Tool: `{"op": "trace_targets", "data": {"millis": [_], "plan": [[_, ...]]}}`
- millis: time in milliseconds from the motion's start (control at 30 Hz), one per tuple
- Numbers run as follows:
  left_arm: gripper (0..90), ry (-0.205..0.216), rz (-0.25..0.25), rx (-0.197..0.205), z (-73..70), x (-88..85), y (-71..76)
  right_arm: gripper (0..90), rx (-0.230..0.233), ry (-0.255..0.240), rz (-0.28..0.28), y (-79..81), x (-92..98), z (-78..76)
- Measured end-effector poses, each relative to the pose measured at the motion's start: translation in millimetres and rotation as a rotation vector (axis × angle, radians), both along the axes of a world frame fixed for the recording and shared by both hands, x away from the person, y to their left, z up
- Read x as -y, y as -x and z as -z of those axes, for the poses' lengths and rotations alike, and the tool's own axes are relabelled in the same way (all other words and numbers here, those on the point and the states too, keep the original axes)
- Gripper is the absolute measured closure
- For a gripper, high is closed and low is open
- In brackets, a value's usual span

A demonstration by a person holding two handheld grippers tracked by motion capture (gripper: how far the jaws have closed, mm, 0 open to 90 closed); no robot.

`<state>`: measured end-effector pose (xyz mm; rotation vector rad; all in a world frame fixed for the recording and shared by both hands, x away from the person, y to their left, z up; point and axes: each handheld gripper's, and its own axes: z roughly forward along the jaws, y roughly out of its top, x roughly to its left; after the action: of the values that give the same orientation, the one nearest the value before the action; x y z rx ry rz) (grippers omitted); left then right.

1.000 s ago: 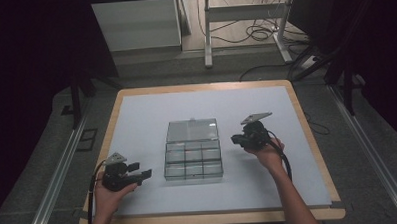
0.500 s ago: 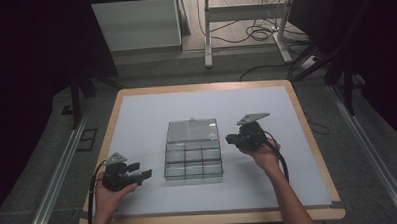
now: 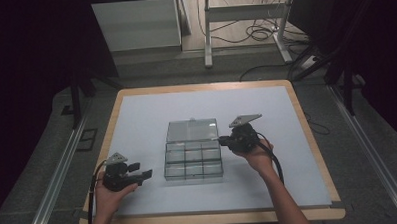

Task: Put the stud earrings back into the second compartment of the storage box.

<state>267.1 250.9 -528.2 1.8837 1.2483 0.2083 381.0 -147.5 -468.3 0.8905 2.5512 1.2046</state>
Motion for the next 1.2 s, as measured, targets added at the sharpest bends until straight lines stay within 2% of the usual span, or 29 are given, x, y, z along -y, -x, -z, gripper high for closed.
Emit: {"op": "trace_targets", "data": {"millis": [433, 700, 1200], "plan": [[33.7, 0.001, 0.001, 0.000, -0.1, -0.2, 0.0, 82.4, 0.000, -0.004, -0.041, -1.0, -22.3, -1.1], [33.6, 0.003, 0.001, 0.001, -0.3, -0.5, 0.2, 82.4, -0.010, -0.003, -0.058, -1.5, -35.0, 3.5], [33.5, -0.001, 0.006, -0.002, 0.5, 0.4, -0.2, 82.4, -0.021, -0.006, -0.070, -2.9, -44.8, 8.7]]}}
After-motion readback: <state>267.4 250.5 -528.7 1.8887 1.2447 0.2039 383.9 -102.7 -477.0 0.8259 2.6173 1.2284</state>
